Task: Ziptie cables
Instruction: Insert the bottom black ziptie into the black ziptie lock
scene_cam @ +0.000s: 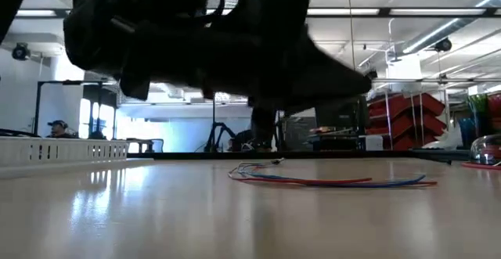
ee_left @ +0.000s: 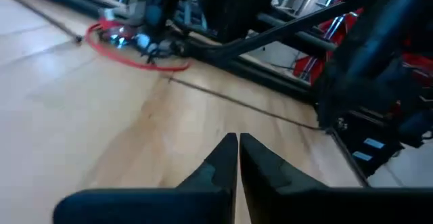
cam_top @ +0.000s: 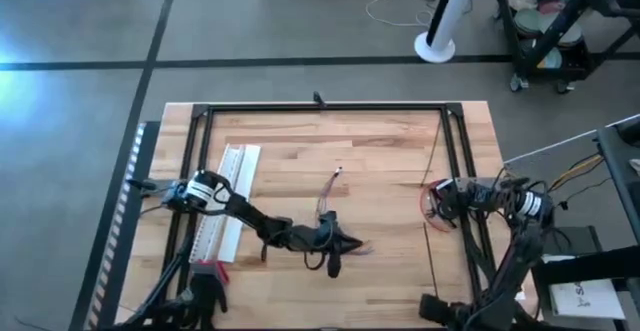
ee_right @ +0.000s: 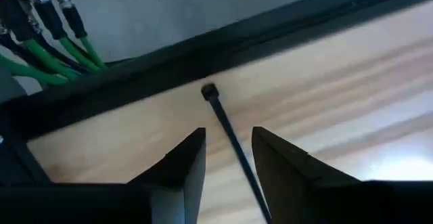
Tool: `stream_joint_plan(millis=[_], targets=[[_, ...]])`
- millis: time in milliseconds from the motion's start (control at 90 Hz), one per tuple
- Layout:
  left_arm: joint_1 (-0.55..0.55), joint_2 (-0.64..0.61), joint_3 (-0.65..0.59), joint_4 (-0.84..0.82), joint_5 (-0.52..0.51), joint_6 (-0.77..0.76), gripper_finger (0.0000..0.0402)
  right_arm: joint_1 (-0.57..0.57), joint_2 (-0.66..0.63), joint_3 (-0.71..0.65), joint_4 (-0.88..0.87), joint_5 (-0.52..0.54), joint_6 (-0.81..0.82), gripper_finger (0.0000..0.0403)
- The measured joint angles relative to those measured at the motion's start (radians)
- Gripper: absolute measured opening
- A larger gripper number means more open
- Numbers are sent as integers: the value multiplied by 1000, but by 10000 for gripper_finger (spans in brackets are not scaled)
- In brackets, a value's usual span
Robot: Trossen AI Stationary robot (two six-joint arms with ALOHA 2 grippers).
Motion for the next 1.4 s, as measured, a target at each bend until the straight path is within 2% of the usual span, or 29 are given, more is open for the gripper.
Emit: stream_joint_plan(millis=[211, 411, 711, 889, 1067, 1267, 1400], targets=[[-9, -1, 86, -140, 0, 21, 0, 4, 23, 0, 28, 0, -106, 91], [-16, -2, 156, -290, 0, 18, 0, 5, 37, 3, 38, -5, -123, 71], [-19, -2, 173, -342, -3, 40, 0, 1, 39, 2, 52, 12, -153, 12], [-32, -4, 156, -347, -97, 42, 0, 3, 41, 1, 53, 69, -153, 3], [-52, -47, 114, -405, -118, 39, 0, 4, 38, -1, 53, 143, -184, 1], [-93, -128, 32, -447, -272, 29, 0, -31, 8, -4, 34, 331, -191, 1], [-120, -198, -44, -446, -365, 9, 0, -76, -54, -4, 13, 388, -166, 1]])
